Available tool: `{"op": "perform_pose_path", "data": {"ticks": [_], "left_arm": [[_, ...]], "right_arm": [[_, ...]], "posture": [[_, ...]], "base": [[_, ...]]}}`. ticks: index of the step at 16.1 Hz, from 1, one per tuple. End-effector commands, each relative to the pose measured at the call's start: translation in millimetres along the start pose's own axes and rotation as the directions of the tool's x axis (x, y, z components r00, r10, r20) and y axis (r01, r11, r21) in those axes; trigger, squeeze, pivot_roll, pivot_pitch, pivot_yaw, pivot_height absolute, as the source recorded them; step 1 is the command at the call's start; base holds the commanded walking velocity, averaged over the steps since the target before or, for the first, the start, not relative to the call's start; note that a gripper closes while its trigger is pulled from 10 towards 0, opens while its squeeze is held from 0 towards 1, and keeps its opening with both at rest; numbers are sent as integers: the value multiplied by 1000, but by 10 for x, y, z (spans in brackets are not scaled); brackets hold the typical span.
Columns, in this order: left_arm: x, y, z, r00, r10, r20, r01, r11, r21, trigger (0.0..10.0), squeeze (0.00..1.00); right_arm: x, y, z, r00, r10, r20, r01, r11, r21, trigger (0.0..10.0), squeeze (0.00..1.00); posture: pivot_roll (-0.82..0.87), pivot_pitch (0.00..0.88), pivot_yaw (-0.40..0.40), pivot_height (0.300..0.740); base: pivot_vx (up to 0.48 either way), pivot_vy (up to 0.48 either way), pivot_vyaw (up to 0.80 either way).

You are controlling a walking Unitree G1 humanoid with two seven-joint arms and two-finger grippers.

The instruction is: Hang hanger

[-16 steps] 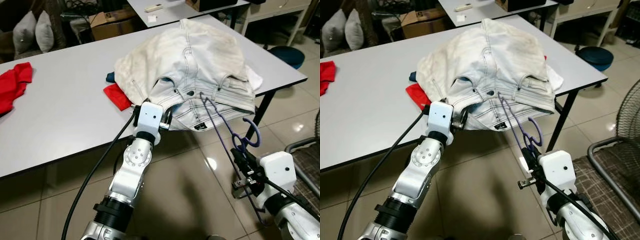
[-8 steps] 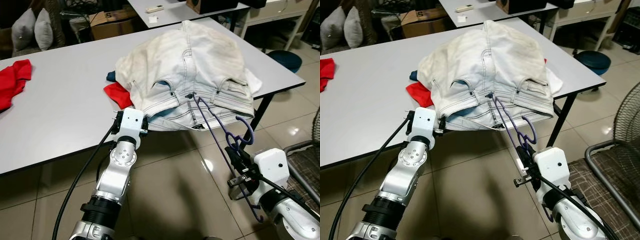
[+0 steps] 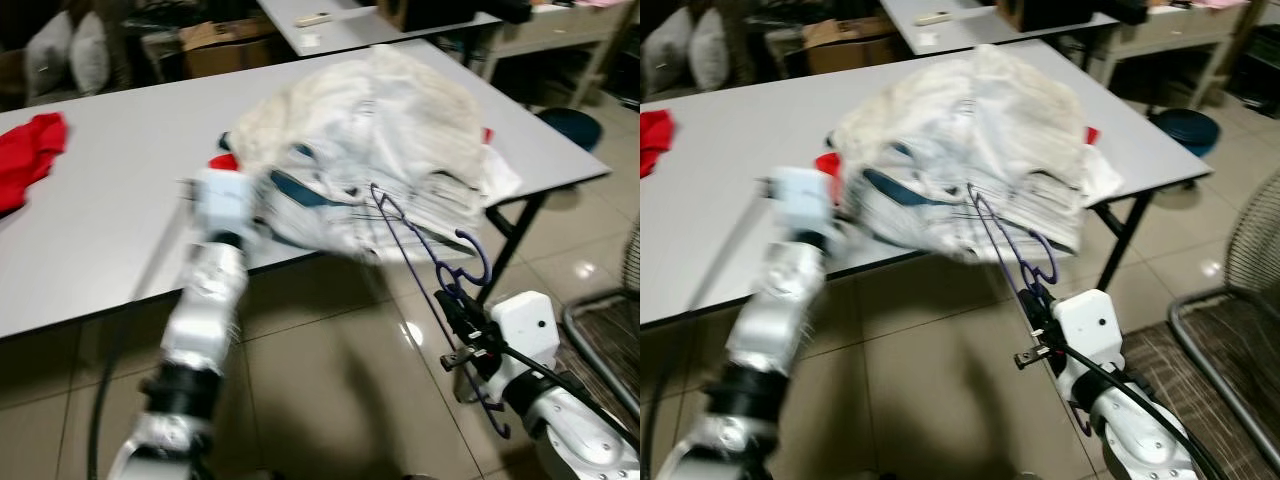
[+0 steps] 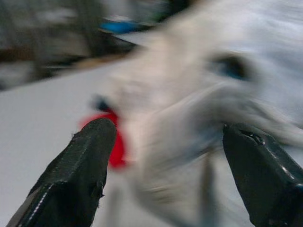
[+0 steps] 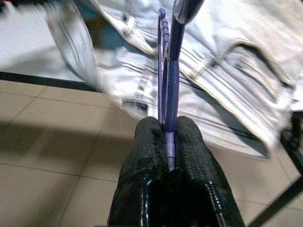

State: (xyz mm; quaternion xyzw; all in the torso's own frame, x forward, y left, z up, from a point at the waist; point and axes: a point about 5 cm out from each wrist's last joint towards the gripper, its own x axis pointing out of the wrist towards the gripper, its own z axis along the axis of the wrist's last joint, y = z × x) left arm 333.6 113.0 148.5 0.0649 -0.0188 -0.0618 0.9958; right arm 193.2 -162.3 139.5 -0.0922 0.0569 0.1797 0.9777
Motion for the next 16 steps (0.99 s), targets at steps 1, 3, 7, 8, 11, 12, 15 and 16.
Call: {"op": "perform_pose_path", "data": {"ticks": [1,3,7,8,11,12,15,16], "left_arm": [[-30,-130,-42,997,-78,-24,79,997,11,10000,16],[-78,-248,-163,989,-121,-88,123,992,17,10000,1000],[-24,-129,-163,996,11,-88,-7,999,41,10000,1000],[13,-113,-117,997,37,-71,-35,999,21,10000,1000],[84,-35,-165,981,138,-135,-135,990,30,10000,0],[99,-5,-187,975,162,-150,-161,987,25,10000,0],[161,0,-249,971,144,-193,-147,989,-4,10000,0],[182,30,-285,963,166,-212,-170,985,-2,10000,0]], "right_arm": [[7,21,12,1000,8,12,-8,1000,-4,10000,0],[7,22,15,1000,9,14,-9,1000,-4,10000,0],[18,21,8,1000,12,13,-12,1000,-6,10000,0],[25,27,10,1000,16,15,-16,1000,-7,10000,0],[39,19,6,1000,18,16,-18,1000,-13,10000,0],[42,15,9,1000,17,17,-17,1000,-14,10000,0],[44,14,8,1000,18,20,-18,1000,-20,10000,0],[49,14,9,1000,19,22,-18,1000,-22,10000,0]], "posture": [[-113,66,76,740],[-112,69,75,740],[-111,67,70,740],[-111,65,69,740],[-115,54,74,740],[-116,53,75,740],[-119,41,79,740],[-123,36,81,740]], "base": [[0,0,0],[0,0,0],[0,0,0],[0,0,0],[0,0,0],[0,0,0],[0,0,0],[0,0,0]]}}
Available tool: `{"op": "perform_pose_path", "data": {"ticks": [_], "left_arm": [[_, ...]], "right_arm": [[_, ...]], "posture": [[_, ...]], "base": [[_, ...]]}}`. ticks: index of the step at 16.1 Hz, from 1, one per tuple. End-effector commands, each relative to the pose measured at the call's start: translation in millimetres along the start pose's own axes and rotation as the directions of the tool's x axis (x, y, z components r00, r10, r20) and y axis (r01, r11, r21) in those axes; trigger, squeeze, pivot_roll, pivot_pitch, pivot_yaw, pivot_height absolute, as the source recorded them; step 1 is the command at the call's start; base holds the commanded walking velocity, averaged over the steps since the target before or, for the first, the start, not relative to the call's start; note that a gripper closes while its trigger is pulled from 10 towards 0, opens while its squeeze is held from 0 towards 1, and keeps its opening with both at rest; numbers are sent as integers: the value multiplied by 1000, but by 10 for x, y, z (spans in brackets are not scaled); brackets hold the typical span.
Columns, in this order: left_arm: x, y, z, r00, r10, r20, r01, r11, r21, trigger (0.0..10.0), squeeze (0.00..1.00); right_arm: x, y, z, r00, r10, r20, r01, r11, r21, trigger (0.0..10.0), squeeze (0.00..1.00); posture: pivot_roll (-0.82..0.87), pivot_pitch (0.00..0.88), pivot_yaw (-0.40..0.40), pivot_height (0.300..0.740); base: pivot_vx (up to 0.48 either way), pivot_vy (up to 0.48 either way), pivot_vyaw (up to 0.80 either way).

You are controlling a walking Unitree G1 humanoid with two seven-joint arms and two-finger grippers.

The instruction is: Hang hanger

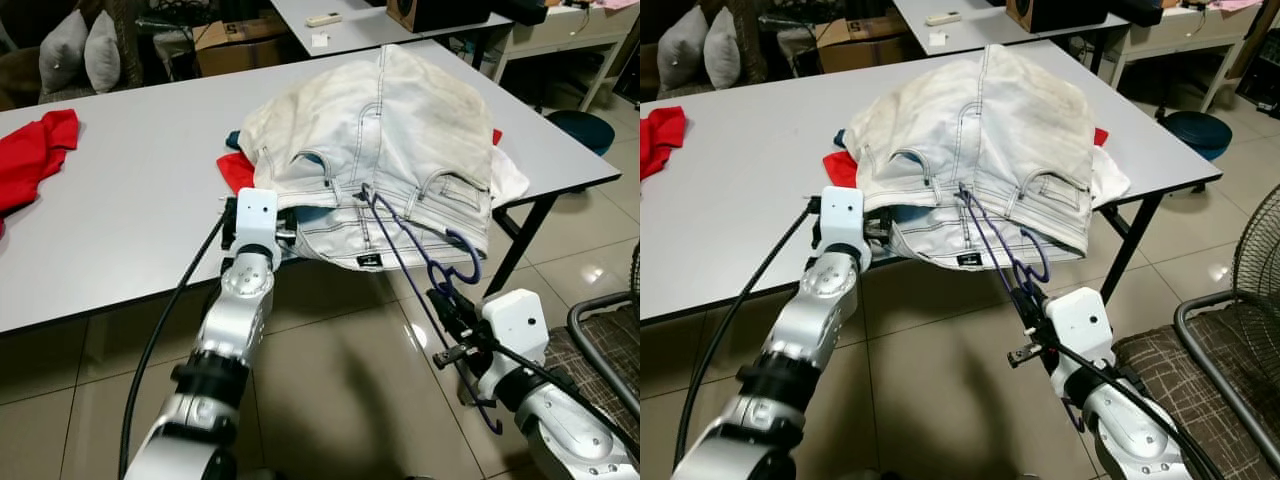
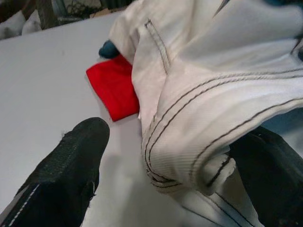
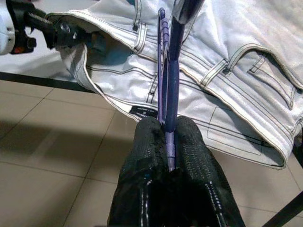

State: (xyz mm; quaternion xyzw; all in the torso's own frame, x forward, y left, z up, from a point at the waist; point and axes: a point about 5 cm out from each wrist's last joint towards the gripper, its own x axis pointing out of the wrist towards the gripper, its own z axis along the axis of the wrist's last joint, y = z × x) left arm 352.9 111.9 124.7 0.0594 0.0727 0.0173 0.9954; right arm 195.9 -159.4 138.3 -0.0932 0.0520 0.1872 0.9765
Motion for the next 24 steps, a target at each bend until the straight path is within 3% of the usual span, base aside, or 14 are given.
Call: {"op": "perform_pose_path", "data": {"ticks": [1,2,3,4,6,7,13,24], "left_arm": [[34,61,-21,1000,26,-4,-26,999,-24,10000,0],[44,64,-11,1000,25,4,-25,999,-35,10000,0],[73,47,32,999,-1,42,5,995,-97,10000,0],[102,60,33,999,0,43,4,995,-103,3725,0],[132,121,20,999,30,31,-27,995,-93,863,0],[156,184,37,998,44,41,-40,994,-98,0,0],[200,326,-135,997,52,-62,-58,994,-93,0,0],[161,312,-97,999,-51,3,50,988,-144,0,0]], "right_arm": [[13,-7,16,1000,4,14,-4,1000,-19,10000,0],[14,-8,17,1000,4,14,-3,1000,-20,10000,0],[12,-9,16,1000,4,15,-4,1000,-21,10000,0],[7,-5,11,1000,6,14,-6,1000,-22,10000,0],[3,-3,8,1000,6,14,-6,1000,-23,10000,0],[-3,-2,6,1000,3,16,-3,1000,-24,10000,0],[10,11,-4,1000,4,20,-3,1000,-23,10000,0],[43,-10,-17,999,-21,32,21,1000,-21,10000,0]], "posture": [[-124,34,82,740],[-124,34,82,740],[-124,31,82,740],[-125,27,86,740],[-127,22,91,740],[-126,21,93,740],[-118,15,96,740],[-92,14,113,740]], "base": [[0,0,0],[0,0,0],[0,0,0],[0,0,0],[0,0,0],[0,0,0],[0,0,0],[0,0,0]]}}
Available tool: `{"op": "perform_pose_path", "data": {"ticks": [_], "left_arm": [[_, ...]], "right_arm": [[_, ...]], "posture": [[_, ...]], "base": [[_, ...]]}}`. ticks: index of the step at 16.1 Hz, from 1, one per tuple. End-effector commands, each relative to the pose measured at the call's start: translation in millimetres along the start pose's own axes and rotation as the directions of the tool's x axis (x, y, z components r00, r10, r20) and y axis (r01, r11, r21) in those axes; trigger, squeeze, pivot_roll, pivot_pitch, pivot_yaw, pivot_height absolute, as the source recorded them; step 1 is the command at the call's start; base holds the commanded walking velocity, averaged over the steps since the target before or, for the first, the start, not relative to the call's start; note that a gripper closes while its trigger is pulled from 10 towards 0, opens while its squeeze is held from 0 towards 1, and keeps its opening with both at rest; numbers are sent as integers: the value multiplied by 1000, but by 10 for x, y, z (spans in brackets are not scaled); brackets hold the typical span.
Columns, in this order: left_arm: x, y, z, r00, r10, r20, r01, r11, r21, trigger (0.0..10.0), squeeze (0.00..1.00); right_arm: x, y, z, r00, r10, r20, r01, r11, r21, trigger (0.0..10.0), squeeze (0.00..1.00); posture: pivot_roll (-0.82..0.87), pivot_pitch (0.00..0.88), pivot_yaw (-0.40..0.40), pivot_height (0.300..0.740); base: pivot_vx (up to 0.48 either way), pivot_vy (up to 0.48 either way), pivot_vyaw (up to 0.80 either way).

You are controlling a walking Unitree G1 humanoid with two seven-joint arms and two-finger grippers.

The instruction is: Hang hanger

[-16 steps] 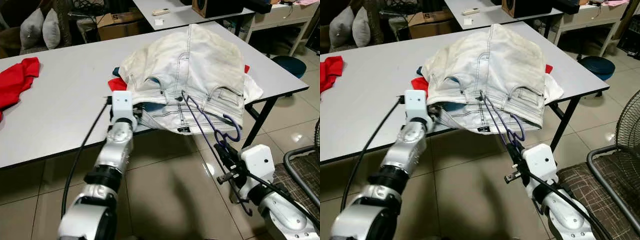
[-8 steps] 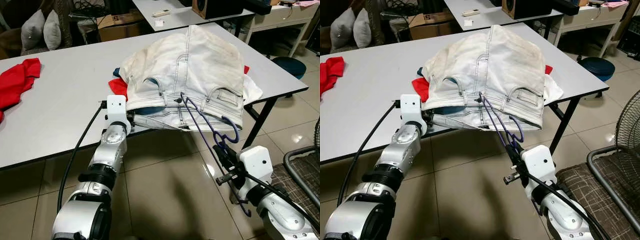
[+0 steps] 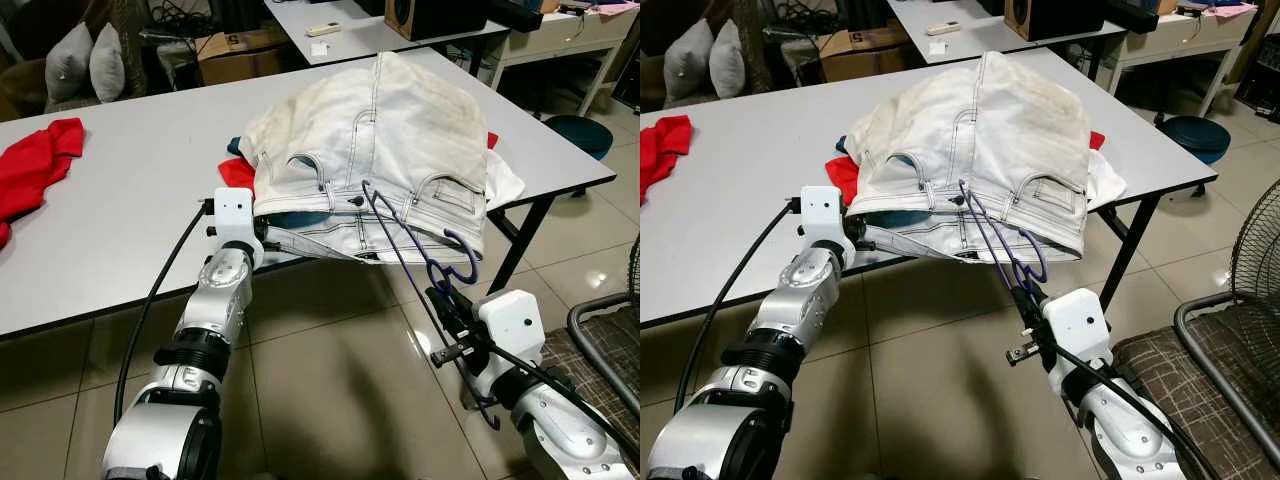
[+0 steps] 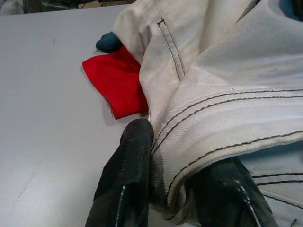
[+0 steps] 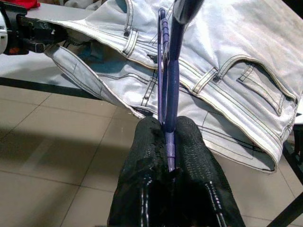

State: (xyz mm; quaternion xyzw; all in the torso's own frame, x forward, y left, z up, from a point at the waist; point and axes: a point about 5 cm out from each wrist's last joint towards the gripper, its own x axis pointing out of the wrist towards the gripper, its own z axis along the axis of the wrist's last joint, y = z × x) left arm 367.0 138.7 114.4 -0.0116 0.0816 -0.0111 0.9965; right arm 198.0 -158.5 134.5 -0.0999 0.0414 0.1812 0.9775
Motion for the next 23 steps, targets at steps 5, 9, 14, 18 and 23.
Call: {"op": "perform_pose_path", "data": {"ticks": [5,9,14,18,23], "left_arm": [[-62,17,8,999,-22,39,23,999,-22,0,0],[-65,-128,145,991,-96,97,102,993,-54,0,0],[140,-673,1034,933,-246,264,314,914,-257,0,0],[-361,-310,3337,559,62,827,432,829,-355,0,0],[-962,528,3645,163,191,968,111,971,-210,0,0]], "right_arm": [[38,-28,-5,999,-39,30,38,999,31,10000,0],[90,-102,31,991,-113,70,109,992,63,10000,0],[173,-354,193,931,-321,173,307,946,104,10000,0],[202,-362,382,899,-330,287,316,944,94,10000,0],[229,-167,536,908,-233,348,202,971,124,10000,0]], "posture": [[-66,0,118,740],[-59,0,124,740],[-71,0,129,740],[-61,0,129,740],[-13,0,112,740]], "base": [[0,0,0],[0,0,0],[0,0,0],[0,0,0],[0,0,0]]}}
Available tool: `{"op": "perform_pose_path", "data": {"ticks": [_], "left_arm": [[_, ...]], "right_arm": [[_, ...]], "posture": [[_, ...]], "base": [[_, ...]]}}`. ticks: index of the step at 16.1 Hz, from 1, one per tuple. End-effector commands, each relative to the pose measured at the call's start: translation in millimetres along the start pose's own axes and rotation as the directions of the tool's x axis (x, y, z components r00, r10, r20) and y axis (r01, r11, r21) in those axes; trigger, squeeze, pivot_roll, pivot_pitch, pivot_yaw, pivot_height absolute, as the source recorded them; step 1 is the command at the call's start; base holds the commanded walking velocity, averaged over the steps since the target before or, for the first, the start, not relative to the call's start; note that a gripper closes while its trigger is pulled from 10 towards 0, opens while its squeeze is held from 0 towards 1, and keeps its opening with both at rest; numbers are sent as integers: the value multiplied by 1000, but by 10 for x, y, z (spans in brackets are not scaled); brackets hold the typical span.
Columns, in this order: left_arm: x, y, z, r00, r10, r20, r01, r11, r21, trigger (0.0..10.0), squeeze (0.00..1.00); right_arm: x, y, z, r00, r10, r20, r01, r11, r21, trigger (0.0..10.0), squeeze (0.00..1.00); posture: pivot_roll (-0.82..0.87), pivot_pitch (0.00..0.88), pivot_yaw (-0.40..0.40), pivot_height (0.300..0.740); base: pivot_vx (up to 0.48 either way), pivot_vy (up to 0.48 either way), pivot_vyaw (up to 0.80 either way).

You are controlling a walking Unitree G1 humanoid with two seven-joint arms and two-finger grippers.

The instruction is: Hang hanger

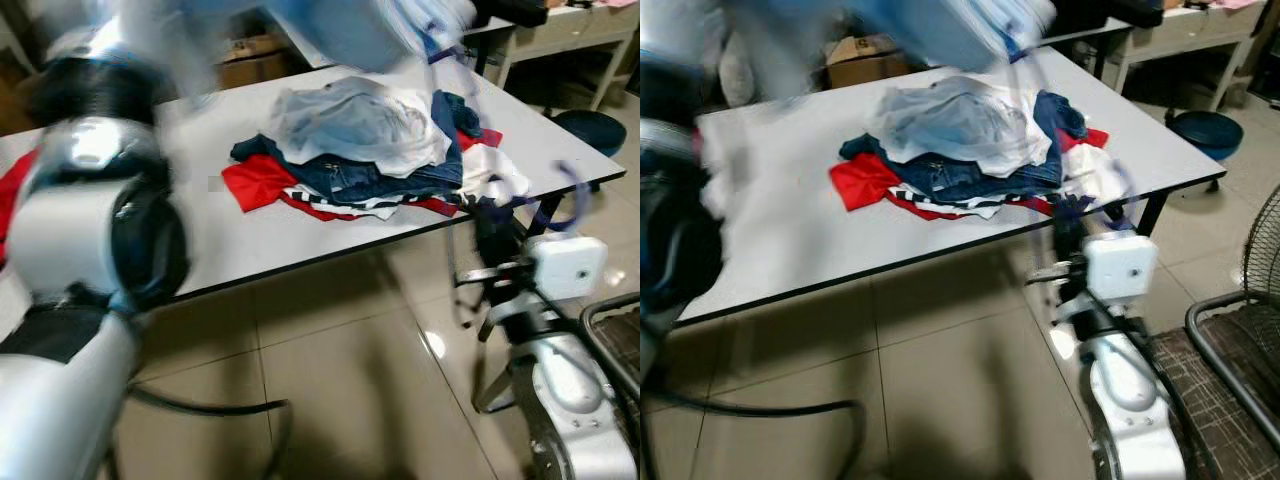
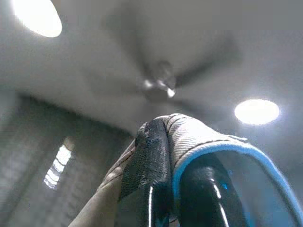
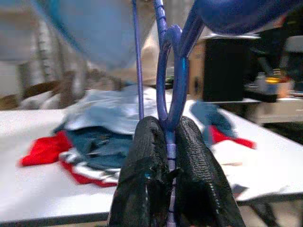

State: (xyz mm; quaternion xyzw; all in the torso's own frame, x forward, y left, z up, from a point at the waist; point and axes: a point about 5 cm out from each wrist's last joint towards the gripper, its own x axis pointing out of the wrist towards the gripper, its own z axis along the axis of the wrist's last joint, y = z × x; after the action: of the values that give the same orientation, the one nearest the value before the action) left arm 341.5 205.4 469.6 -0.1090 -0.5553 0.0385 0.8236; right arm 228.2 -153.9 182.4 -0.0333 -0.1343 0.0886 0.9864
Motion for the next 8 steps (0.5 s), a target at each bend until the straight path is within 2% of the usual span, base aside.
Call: {"op": "perform_pose_path", "data": {"ticks": [1,2,3,4,5,6,7,8], "left_arm": [[-90,94,75,997,-70,9,68,988,136,0,0],[-352,240,-104,985,-87,-151,118,972,206,0,0],[-477,281,-190,969,-98,-226,149,964,220,0,0],[-1075,345,-545,831,-140,-538,262,952,158,0,0],[-1353,353,-667,766,-144,-626,270,957,110,0,0],[-1678,358,-782,697,-145,-702,260,964,59,0,0],[-1867,357,-846,653,-149,-743,266,963,41,0,0],[-2232,327,-917,579,-161,-799,268,963,0,0,0]], "right_arm": [[-17,98,35,998,68,3,-68,997,22,10000,0],[-27,151,38,994,112,-5,-112,993,37,10000,0],[-29,160,42,992,124,-7,-123,992,39,10000,0],[-28,182,12,988,154,-28,-152,987,48,10000,0],[-27,180,-9,987,155,-40,-153,987,58,10000,0],[-26,173,-41,987,150,-56,-146,987,68,10000,0],[-23,172,-67,986,151,-71,-147,987,62,10000,0],[-39,184,-130,979,170,-112,-166,985,40,10000,0]], "posture": [[1,0,104,740],[13,0,88,740],[17,0,83,740],[39,0,63,740],[49,0,52,740],[50,0,44,740],[50,0,44,740],[43,0,43,740]], "base": [[0,0,0],[0,0,0],[0,0,0],[0,0,0],[0,0,0],[0,0,800],[0,0,800],[0,0,800]]}}
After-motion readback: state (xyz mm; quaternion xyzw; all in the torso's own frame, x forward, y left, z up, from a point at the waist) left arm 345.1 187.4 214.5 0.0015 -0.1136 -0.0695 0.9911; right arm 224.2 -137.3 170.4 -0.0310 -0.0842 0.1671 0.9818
